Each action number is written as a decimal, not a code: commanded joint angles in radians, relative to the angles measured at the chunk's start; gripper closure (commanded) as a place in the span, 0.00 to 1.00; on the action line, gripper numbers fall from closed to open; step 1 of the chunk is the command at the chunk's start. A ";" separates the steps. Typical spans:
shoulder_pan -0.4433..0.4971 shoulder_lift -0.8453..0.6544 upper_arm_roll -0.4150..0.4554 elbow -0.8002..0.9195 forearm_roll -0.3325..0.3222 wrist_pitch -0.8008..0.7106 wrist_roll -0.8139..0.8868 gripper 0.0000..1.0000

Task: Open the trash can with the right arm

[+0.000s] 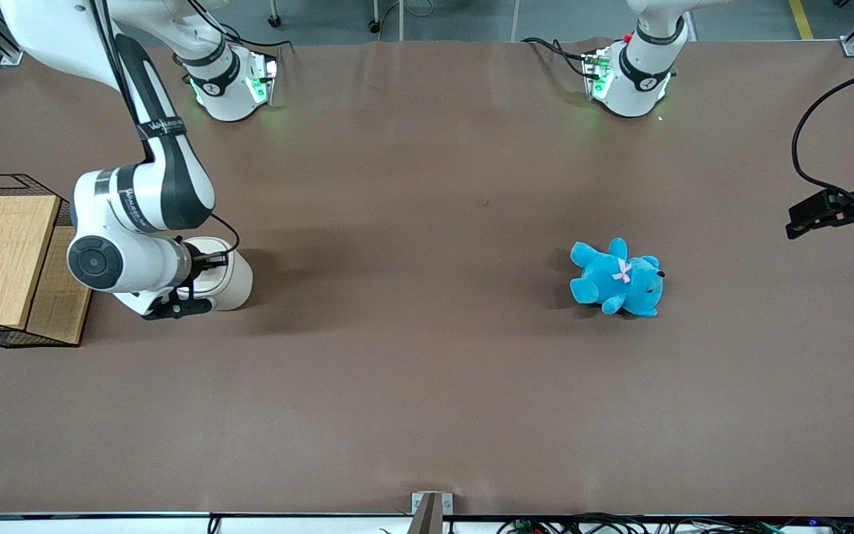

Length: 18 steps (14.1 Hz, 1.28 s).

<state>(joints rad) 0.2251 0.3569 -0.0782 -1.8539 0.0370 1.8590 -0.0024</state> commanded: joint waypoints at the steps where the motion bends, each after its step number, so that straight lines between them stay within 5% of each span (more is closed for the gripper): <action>1: 0.006 0.014 -0.003 -0.010 0.024 0.016 0.012 1.00; 8: 0.000 0.040 -0.005 -0.008 0.026 0.039 0.006 0.99; 12: -0.013 0.014 -0.011 0.129 0.020 -0.174 -0.002 0.92; 14: -0.024 0.013 -0.011 0.255 0.014 -0.303 -0.002 0.68; 16: -0.024 0.008 -0.012 0.333 0.011 -0.357 -0.002 0.16; 17: -0.024 0.007 -0.012 0.360 0.009 -0.363 0.001 0.00; 18: -0.024 -0.004 -0.014 0.381 0.008 -0.360 0.001 0.00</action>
<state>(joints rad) 0.2093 0.3545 -0.0969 -1.5249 0.0471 1.5169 -0.0032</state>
